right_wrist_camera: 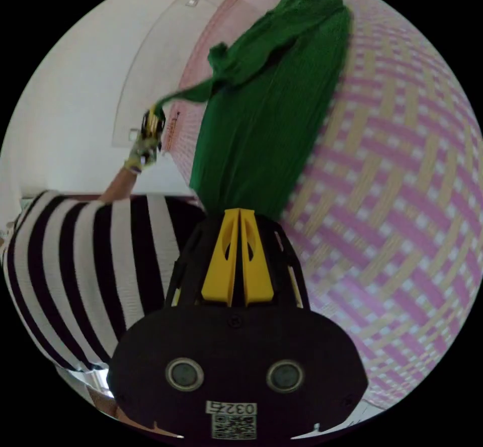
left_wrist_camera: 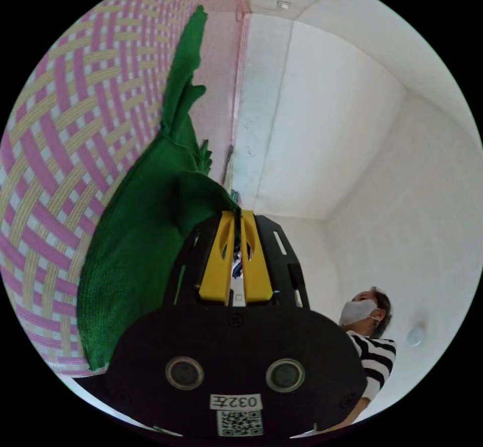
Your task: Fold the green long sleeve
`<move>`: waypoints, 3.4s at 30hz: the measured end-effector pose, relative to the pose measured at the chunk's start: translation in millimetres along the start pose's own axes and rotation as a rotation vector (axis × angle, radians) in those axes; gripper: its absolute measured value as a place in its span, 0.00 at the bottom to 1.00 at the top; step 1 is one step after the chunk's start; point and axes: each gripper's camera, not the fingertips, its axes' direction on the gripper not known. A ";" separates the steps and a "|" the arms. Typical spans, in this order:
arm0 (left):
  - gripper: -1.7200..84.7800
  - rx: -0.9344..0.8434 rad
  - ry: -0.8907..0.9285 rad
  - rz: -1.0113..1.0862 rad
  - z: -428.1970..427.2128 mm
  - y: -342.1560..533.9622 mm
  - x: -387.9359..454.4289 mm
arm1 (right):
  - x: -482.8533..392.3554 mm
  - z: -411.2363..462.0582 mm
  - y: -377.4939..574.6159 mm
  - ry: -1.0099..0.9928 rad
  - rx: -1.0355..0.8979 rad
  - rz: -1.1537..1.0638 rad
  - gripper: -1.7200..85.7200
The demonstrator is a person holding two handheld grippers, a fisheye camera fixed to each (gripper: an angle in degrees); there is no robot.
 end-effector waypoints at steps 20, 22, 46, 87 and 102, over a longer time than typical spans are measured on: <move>0.00 0.132 0.020 0.130 1.3 17.2 -2.3 | 83.7 -162.3 -390.2 0.362 0.146 -0.040 0.01; 0.00 0.087 -0.089 0.052 3.9 11.1 -11.9 | 84.6 -168.0 -390.8 0.335 0.127 -0.037 0.02; 0.00 -1.598 -0.398 0.682 316.0 127.6 39.8 | 101.9 -203.1 -260.6 -0.127 0.273 0.146 0.13; 0.08 -1.929 -0.520 0.482 332.6 151.4 41.0 | 41.9 -114.5 -203.9 0.205 0.220 0.066 0.10; 0.01 -0.835 -0.305 0.175 194.5 15.7 63.3 | -2.3 40.0 57.0 0.051 0.313 0.104 0.08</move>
